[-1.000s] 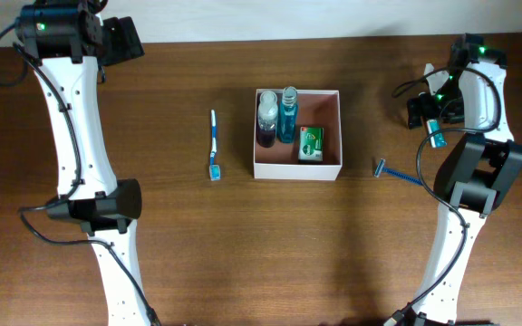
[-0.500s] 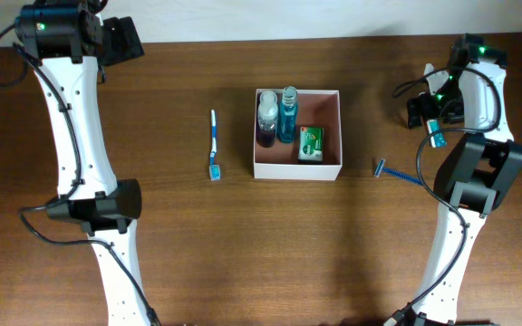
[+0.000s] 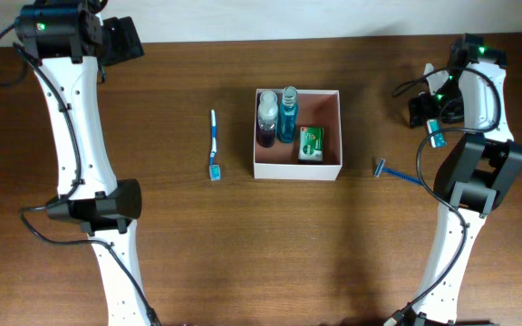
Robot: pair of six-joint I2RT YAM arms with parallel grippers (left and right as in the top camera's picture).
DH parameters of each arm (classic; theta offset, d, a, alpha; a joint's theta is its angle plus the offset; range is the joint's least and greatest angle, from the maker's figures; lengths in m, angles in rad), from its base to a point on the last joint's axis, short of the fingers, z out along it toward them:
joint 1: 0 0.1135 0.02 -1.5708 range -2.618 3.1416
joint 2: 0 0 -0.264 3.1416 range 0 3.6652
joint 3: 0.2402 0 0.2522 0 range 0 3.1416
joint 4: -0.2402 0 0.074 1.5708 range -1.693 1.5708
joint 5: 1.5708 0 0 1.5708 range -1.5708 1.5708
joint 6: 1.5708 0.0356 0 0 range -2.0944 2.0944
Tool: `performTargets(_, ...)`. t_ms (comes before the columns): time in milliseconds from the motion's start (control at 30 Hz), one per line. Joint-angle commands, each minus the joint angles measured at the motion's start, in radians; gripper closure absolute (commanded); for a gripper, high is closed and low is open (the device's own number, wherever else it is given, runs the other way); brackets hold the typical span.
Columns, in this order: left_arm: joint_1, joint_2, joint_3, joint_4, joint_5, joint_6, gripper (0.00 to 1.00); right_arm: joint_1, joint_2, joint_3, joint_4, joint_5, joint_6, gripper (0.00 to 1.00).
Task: Pack container
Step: 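Lower the right gripper and close it on the toothpaste tube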
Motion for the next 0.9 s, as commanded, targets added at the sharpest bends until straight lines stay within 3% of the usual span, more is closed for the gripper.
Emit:
performTargets(0,0.004,-0.032,-0.002,-0.001,0.003,-0.010,0.01,0.006,0.018,-0.006,0.003,0.009,-0.007,0.09)
performTargets(733,0.004,-0.032,-0.002,-0.001,0.003,-0.010,0.01,0.006,0.019,-0.065,0.045,0.009,-0.007,0.10)
performTargets(800,0.004,-0.032,-0.002,-0.001,0.003,-0.010,0.01,0.006,0.019,-0.065,0.048,0.008,-0.007,0.16)
performTargets(867,0.004,-0.032,-0.002,-0.001,0.003,-0.010,0.01,0.006,0.019,-0.065,0.051,0.008,-0.007,0.33)
